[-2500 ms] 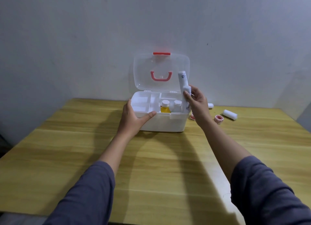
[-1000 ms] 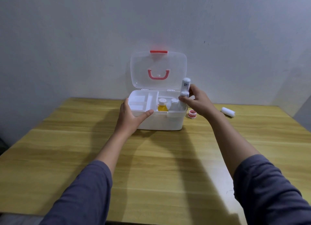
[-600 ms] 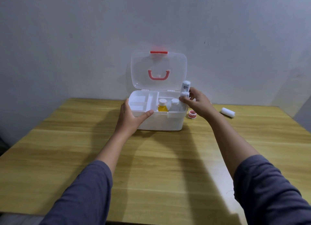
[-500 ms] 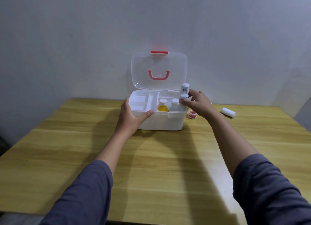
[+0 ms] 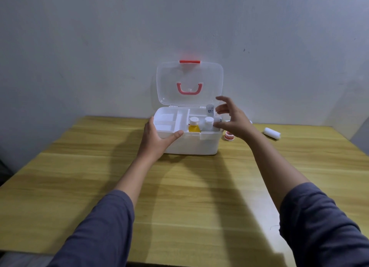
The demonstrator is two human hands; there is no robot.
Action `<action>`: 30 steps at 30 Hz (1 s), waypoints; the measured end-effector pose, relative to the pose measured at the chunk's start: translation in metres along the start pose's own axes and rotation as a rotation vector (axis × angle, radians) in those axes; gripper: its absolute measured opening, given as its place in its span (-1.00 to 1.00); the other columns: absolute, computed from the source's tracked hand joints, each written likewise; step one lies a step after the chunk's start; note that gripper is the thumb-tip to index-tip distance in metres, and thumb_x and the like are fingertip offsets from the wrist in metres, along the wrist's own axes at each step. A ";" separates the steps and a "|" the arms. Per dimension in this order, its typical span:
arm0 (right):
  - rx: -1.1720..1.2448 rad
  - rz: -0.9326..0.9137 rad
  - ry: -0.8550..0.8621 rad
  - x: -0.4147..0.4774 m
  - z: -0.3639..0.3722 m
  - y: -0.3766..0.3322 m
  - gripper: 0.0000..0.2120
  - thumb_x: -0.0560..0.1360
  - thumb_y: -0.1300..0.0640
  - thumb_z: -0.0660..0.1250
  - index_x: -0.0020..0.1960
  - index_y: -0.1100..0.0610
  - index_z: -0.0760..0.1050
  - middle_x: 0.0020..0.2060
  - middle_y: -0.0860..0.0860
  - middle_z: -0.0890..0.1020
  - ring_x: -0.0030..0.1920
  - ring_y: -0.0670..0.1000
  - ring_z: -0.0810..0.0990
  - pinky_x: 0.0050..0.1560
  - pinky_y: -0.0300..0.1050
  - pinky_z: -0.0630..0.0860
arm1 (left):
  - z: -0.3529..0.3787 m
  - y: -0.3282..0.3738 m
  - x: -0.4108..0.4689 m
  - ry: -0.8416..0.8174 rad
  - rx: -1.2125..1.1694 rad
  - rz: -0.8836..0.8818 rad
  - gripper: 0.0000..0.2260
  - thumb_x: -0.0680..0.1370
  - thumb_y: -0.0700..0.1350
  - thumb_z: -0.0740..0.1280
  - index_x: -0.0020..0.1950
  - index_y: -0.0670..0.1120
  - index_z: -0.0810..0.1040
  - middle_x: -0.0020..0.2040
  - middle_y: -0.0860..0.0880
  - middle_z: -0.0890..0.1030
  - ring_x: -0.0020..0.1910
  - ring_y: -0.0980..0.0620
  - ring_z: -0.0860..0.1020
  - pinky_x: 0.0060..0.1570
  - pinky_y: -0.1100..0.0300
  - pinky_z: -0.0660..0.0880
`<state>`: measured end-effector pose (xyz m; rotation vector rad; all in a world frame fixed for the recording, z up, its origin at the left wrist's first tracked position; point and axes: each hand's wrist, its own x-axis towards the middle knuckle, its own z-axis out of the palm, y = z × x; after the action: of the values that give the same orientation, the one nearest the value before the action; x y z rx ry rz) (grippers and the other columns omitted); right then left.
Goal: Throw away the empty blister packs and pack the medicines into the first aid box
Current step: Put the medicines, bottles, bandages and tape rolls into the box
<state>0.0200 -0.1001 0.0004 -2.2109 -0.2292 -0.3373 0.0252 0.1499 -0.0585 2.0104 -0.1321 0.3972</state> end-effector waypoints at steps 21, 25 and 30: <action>-0.303 -0.179 -0.037 0.012 -0.005 0.007 -0.77 0.38 0.23 0.40 0.04 0.16 0.61 0.01 0.07 0.65 -0.03 -0.01 0.56 0.12 -0.04 0.54 | 0.000 -0.001 0.001 0.006 0.017 0.013 -0.15 0.29 0.25 0.50 0.46 -0.03 0.26 0.37 -0.01 0.39 0.35 0.03 0.37 0.30 0.12 0.37; -0.333 -0.152 -0.046 0.012 -0.008 0.005 -0.76 0.37 0.18 0.43 0.03 0.17 0.62 0.00 0.08 0.65 -0.06 0.00 0.55 0.00 -0.15 0.52 | 0.001 0.000 0.000 0.003 0.012 0.011 -0.14 0.29 0.25 0.51 0.47 -0.03 0.25 0.38 -0.01 0.38 0.36 0.03 0.36 0.31 0.11 0.36; -0.125 -0.053 0.022 0.001 -0.015 0.013 -0.74 0.45 0.08 0.37 0.12 0.11 0.58 0.08 0.01 0.60 0.07 -0.03 0.55 0.12 -0.16 0.48 | 0.000 0.001 -0.001 0.006 0.024 0.006 -0.13 0.28 0.27 0.49 0.47 -0.04 0.25 0.39 -0.02 0.38 0.36 0.01 0.36 0.31 0.08 0.37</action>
<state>0.0224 -0.1202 -0.0004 -2.3262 -0.2609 -0.4152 0.0243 0.1497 -0.0580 2.0328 -0.1303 0.4107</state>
